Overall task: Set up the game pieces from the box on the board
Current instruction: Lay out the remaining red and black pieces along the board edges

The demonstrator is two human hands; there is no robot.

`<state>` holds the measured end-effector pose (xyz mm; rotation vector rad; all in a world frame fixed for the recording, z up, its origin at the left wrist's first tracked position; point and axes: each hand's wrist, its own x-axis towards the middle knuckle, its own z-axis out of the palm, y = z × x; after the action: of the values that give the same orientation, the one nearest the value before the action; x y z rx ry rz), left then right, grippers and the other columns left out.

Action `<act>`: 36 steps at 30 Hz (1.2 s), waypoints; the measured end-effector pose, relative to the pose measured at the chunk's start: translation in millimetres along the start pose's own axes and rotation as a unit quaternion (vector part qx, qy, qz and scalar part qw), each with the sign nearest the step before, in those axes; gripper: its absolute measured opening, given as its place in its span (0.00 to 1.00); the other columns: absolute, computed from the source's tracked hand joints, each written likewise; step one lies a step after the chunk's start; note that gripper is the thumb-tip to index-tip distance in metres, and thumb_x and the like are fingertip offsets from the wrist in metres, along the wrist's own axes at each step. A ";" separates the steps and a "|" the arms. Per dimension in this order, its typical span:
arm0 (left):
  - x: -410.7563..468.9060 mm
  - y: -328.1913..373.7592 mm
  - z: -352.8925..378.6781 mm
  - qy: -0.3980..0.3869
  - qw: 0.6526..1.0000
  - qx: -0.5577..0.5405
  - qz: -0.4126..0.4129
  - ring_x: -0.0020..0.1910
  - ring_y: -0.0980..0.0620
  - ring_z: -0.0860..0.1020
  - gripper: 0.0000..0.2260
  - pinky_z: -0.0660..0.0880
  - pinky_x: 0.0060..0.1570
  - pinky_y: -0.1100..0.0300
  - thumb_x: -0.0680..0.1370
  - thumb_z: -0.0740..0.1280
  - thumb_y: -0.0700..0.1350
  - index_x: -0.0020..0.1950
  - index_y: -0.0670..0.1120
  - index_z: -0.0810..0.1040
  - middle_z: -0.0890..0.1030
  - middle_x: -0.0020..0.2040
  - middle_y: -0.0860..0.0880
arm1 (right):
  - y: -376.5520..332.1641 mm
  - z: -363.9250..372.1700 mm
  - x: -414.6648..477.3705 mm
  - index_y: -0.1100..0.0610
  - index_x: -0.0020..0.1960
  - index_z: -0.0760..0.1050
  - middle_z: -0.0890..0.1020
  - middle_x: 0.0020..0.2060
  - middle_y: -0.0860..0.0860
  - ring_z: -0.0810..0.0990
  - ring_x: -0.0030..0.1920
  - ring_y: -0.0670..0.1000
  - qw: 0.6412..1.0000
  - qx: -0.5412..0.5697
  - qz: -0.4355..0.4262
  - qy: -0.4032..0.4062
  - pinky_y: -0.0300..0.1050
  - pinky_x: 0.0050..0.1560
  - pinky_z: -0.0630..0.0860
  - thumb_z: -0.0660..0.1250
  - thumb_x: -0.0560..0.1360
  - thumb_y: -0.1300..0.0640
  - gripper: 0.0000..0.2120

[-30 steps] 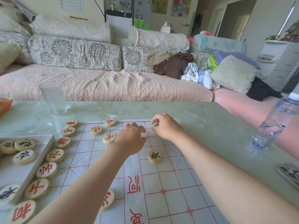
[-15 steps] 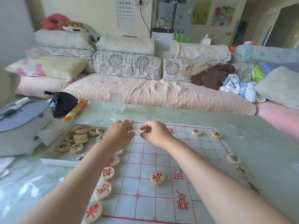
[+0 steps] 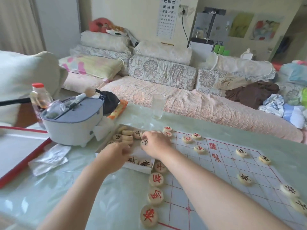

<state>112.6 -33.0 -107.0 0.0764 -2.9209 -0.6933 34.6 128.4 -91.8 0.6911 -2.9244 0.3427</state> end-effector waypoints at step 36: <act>-1.0 -22.3 -13.7 0.078 0.975 -0.182 -0.103 0.33 0.55 0.73 0.12 0.66 0.27 0.65 0.78 0.61 0.42 0.58 0.51 0.78 0.80 0.47 0.51 | -37.9 -14.8 -25.8 0.40 0.69 0.74 0.78 0.66 0.44 0.76 0.65 0.50 0.977 0.020 -0.082 -0.194 0.42 0.59 0.74 0.62 0.75 0.65 0.29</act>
<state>116.0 -58.9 -105.1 0.3783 -2.6121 -1.1855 75.7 110.1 -74.5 1.1115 -3.1929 0.2755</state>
